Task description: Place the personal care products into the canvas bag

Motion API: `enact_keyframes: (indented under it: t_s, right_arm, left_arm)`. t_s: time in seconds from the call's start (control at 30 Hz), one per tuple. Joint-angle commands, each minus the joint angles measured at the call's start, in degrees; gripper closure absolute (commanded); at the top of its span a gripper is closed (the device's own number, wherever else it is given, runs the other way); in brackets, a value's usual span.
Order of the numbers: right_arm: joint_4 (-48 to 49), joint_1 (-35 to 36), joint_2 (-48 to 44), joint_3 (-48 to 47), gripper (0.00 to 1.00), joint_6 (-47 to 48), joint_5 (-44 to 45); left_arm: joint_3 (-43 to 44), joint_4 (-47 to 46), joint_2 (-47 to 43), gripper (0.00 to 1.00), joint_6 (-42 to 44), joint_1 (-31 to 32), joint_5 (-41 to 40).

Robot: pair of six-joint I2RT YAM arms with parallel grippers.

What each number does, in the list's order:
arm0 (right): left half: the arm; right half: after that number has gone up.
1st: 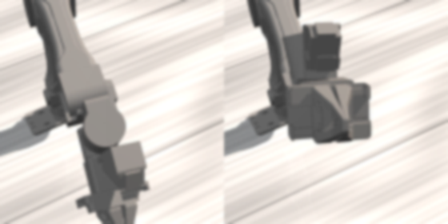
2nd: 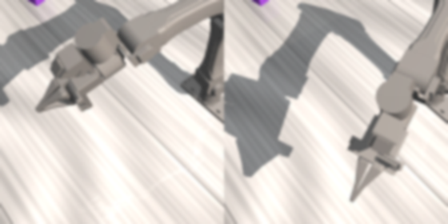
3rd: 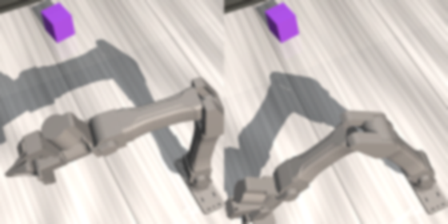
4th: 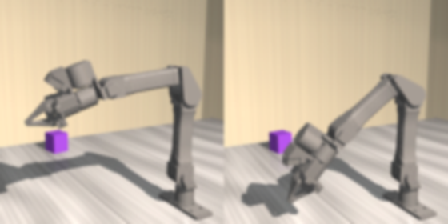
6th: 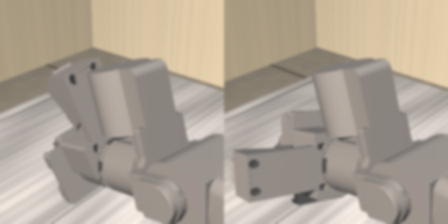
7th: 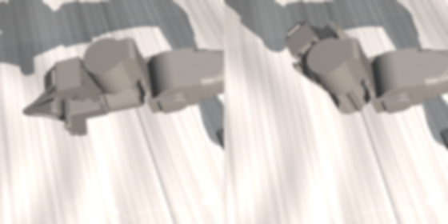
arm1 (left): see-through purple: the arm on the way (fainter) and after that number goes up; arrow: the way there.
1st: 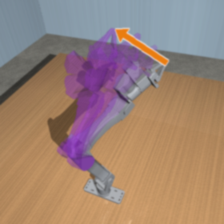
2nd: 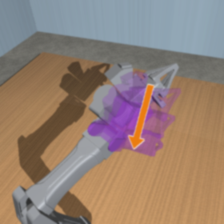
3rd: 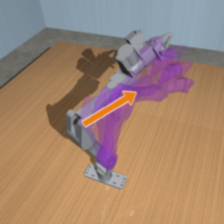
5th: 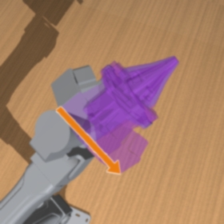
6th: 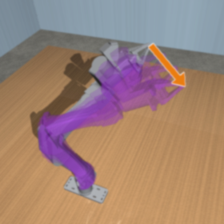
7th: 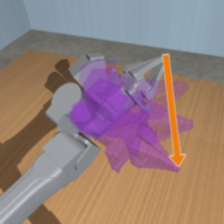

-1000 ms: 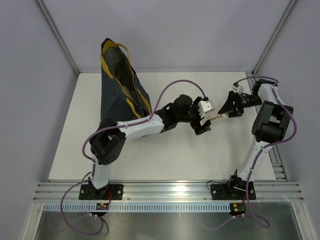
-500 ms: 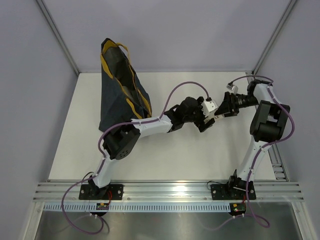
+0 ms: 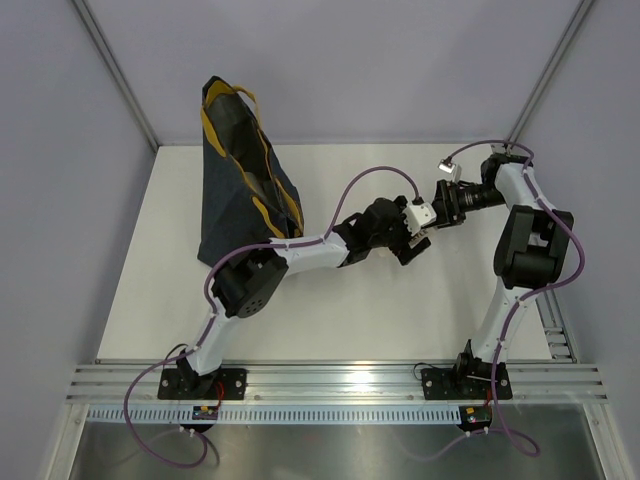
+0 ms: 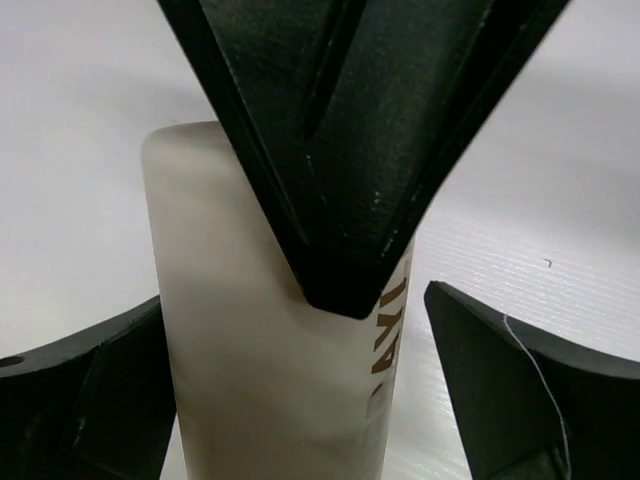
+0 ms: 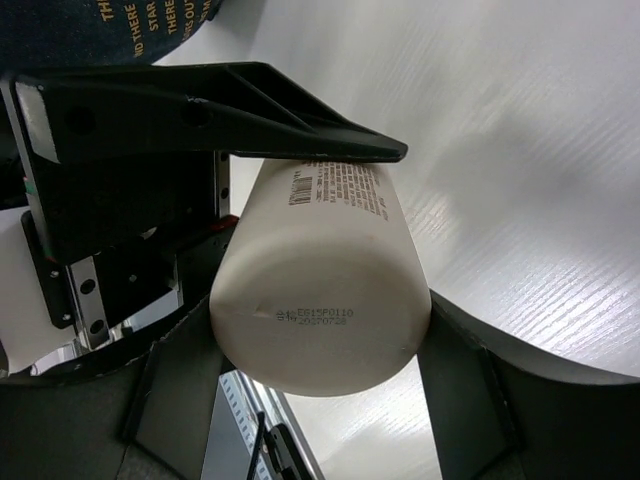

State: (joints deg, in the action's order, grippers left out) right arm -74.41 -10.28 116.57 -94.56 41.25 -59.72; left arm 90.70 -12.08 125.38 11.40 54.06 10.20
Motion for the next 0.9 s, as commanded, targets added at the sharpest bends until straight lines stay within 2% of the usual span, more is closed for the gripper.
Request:
enact_keyframes:
  t_s: [0.0, 0.1, 0.13, 0.17, 0.2, 0.23, 0.27, 0.33, 0.37, 0.43, 0.47, 0.5, 0.53, 0.7, 0.8, 0.87]
  right_arm:
    - [-19.5, 2.0, -6.4, -1.7, 1.0, 0.3, -9.1]
    - [-19.4, 3.2, -8.6, -1.2, 1.0, 0.7, -8.3]
    - [-19.1, 3.3, -8.8, -1.0, 1.0, 0.7, -7.9]
    - [-19.2, 3.3, -8.9, -0.9, 0.98, 0.7, -7.9]
    - [-19.1, 3.3, -8.9, -0.8, 0.93, 0.7, -7.6]
    - [-19.1, 3.3, -8.8, -0.4, 0.85, 0.8, -7.3]
    - [-19.1, 3.3, -8.7, -0.3, 0.75, 1.2, -7.2]
    - [-19.0, 3.3, -8.8, 0.1, 0.66, 1.6, -6.9]
    - [-19.0, 3.3, -8.9, 0.1, 0.55, 1.7, -6.8]
    - [-19.0, 3.3, -9.0, -1.1, 0.44, 2.1, -5.7]
    - [-19.0, 3.2, -9.3, -1.8, 0.33, 2.1, -5.2]
    - [-18.9, 3.1, -9.6, -3.9, 0.09, 2.1, -4.6]
    - [-18.8, 2.9, -9.9, -5.4, 0.01, 2.0, -3.2]
    - [-17.9, -1.0, -10.4, -18.4, 0.0, 0.5, 0.0]
    - [-16.6, -3.6, -10.9, -22.1, 0.01, 0.1, 0.3]
    - [-12.5, -4.5, -13.2, -21.0, 0.01, -1.4, 0.8]
  left_arm:
    - [1.5, 0.1, -0.5, 0.04, -0.8, 0.4, -3.9]
    - [2.3, 2.7, -0.5, 0.19, -1.3, 0.3, -5.2]
    - [2.4, 2.8, -0.9, 0.36, -1.4, 0.3, -5.3]
    - [2.4, 2.9, -1.3, 0.49, -1.7, 0.3, -5.3]
    - [2.4, 2.8, -1.7, 0.67, -2.1, 0.3, -5.1]
    - [2.1, 2.6, -2.9, 1.0, -2.6, 0.3, -5.4]
    - [1.9, 2.2, -3.6, 1.0, -3.0, 0.3, -5.5]
    - [1.4, 2.4, -5.1, 1.0, -3.2, 0.3, -6.0]
    - [1.2, 2.9, -6.7, 1.0, -3.2, 0.2, -6.0]
    - [0.3, 3.9, -8.7, 1.0, -3.8, 0.0, -5.4]
    - [-0.3, 4.2, -11.0, 1.0, -4.4, -0.4, -4.9]
    - [-1.1, 4.3, -12.3, 1.0, -5.2, -0.5, -4.1]
    - [-2.0, 4.6, -13.7, 1.0, -5.8, -0.7, -3.5]
    - [-8.9, 7.6, -24.4, 1.0, -7.3, -1.1, -1.1]
    - [-10.6, 10.4, -28.8, 1.0, -8.2, -1.2, -0.2]
    - [-9.1, 14.4, -32.6, 1.0, -9.3, -1.8, -0.3]
